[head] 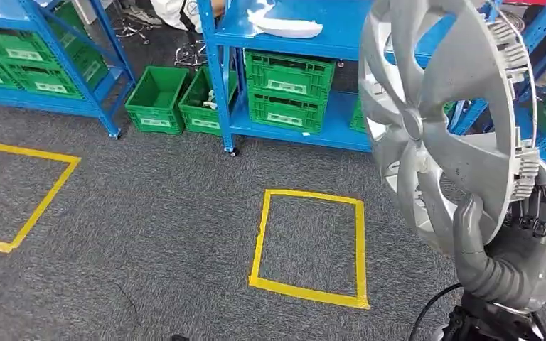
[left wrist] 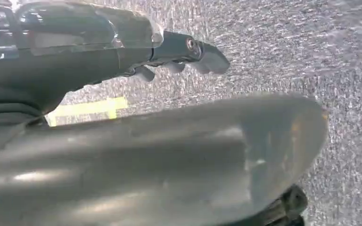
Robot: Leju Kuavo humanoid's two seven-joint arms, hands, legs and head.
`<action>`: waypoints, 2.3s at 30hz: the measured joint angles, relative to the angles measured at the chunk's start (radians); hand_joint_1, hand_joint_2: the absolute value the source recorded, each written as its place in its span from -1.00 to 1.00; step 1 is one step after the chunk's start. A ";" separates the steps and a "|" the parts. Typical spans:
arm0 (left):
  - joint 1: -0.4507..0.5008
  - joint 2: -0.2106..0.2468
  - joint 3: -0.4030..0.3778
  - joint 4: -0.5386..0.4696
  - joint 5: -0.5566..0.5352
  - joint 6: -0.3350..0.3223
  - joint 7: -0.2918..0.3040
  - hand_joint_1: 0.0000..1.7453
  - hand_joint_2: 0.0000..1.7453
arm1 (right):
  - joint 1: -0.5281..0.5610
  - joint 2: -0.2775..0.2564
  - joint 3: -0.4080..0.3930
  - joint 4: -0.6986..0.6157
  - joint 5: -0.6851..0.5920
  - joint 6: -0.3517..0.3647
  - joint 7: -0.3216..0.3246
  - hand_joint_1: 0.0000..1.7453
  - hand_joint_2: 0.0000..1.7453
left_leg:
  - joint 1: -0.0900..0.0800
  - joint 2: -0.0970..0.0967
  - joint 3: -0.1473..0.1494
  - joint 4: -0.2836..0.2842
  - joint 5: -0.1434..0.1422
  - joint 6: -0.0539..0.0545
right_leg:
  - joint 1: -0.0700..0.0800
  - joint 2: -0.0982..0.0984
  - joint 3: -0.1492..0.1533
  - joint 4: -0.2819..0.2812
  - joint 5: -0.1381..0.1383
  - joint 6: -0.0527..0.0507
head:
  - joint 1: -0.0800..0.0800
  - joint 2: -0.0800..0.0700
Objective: Take the parts from the cabinet and place them on the table.
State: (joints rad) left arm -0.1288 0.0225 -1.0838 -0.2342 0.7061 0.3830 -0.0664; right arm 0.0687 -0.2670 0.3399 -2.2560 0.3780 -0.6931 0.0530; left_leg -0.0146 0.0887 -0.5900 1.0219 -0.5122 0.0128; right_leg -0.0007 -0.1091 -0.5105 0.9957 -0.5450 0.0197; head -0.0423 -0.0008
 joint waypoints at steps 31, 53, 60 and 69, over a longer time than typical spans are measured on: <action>-0.001 0.000 0.000 0.000 -0.001 -0.002 -0.006 -1.00 -1.00 | -0.019 -0.001 0.020 0.008 -0.002 0.000 0.005 1.00 1.00 | 0.015 0.001 -0.025 0.009 0.016 -0.021 | -0.015 -0.003 0.012 -0.007 -0.001 0.017 | 0.020 0.000; 0.000 -0.001 0.000 0.000 -0.001 -0.003 -0.006 -1.00 -1.00 | -0.020 -0.005 0.021 0.009 -0.002 0.000 0.005 1.00 1.00 | 0.017 -0.081 -0.142 0.252 -0.111 -0.039 | -0.008 0.090 -0.010 -0.019 0.033 -0.035 | 0.032 0.000; 0.001 -0.006 0.000 -0.002 -0.001 -0.003 -0.004 -1.00 -1.00 | -0.020 -0.004 0.022 0.012 -0.001 0.000 0.006 1.00 1.00 | 0.028 0.017 -0.021 0.015 0.012 -0.053 | -0.015 0.020 -0.001 0.012 -0.002 0.010 | 0.021 0.000; -0.001 -0.004 0.000 0.000 -0.001 -0.003 -0.003 -1.00 -1.00 | -0.017 -0.004 0.021 0.012 -0.002 0.000 0.006 1.00 1.00 | 0.016 -0.081 -0.021 0.014 0.012 0.011 | -0.018 0.105 -0.110 0.275 -0.161 0.017 | 0.048 0.000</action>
State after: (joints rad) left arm -0.1299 0.0187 -1.0842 -0.2346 0.7053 0.3796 -0.0690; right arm 0.0517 -0.2712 0.3609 -2.2438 0.3757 -0.6935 0.0591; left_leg 0.0015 0.0078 -0.6107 1.0363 -0.5005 0.0237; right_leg -0.0182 -0.0038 -0.6208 1.2702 -0.7060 0.0371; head 0.0061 -0.0008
